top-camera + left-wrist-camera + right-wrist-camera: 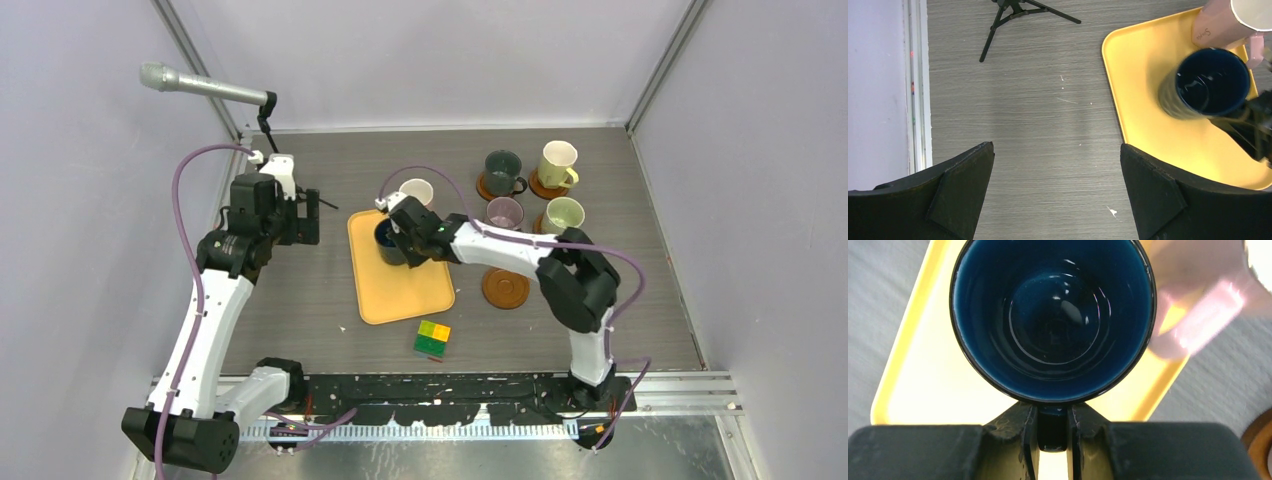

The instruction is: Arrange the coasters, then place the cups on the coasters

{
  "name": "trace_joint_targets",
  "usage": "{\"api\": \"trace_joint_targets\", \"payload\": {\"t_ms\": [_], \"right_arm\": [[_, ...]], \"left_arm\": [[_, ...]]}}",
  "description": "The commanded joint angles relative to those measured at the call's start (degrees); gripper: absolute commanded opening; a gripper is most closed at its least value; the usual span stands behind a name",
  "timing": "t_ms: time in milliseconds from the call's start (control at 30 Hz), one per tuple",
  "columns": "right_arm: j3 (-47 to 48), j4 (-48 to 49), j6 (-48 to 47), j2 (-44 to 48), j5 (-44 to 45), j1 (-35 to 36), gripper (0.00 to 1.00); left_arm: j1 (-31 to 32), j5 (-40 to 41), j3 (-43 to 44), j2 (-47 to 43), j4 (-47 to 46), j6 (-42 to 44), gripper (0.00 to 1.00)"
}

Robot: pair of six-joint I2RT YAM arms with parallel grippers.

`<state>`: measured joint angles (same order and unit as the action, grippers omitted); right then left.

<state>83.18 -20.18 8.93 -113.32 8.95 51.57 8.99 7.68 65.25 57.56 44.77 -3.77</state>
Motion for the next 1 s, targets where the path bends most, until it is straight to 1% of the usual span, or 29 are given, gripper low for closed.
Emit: {"api": "trace_joint_targets", "payload": {"t_ms": [0,200,367,433,600,700,800,867,967], "right_arm": [[-5.4,4.3,-4.5,13.1,-7.9,-1.4,0.0],[-14.9,4.9,-7.5,25.6,-20.7,-6.1,0.0],[-21.2,0.2,-9.2,34.3,-28.2,-13.5,0.0],[-22.8,-4.0,-11.1,38.3,-30.2,-15.5,0.0],[-27.0,-10.7,-13.0,46.5,-26.5,-16.7,0.0],[-29.9,-12.2,-12.9,51.0,-22.1,-19.2,0.0],[-33.2,-13.1,-10.9,55.4,-17.5,-21.2,0.0],[-35.4,-14.1,-10.0,58.4,-16.3,-21.7,0.0],[-37.6,-15.1,-12.9,62.8,-14.5,-21.7,0.0]], "left_arm": [[-0.2,-1.1,0.3,-0.3,-0.7,1.2,1.0],[-0.2,-1.9,1.3,0.2,0.2,2.0,1.0],[-0.2,-2.3,2.2,0.6,0.9,2.3,1.0],[-0.2,-2.9,2.5,0.8,0.9,2.3,1.0],[-0.2,-4.0,2.9,1.7,1.2,2.1,1.0],[-0.2,-4.2,3.3,2.2,1.2,1.7,1.0],[-0.2,-4.8,3.6,2.5,1.0,1.2,1.0],[-0.2,-5.0,3.9,2.7,0.9,0.8,1.0],[-0.2,-5.4,4.3,3.1,0.9,0.4,1.0]]}}
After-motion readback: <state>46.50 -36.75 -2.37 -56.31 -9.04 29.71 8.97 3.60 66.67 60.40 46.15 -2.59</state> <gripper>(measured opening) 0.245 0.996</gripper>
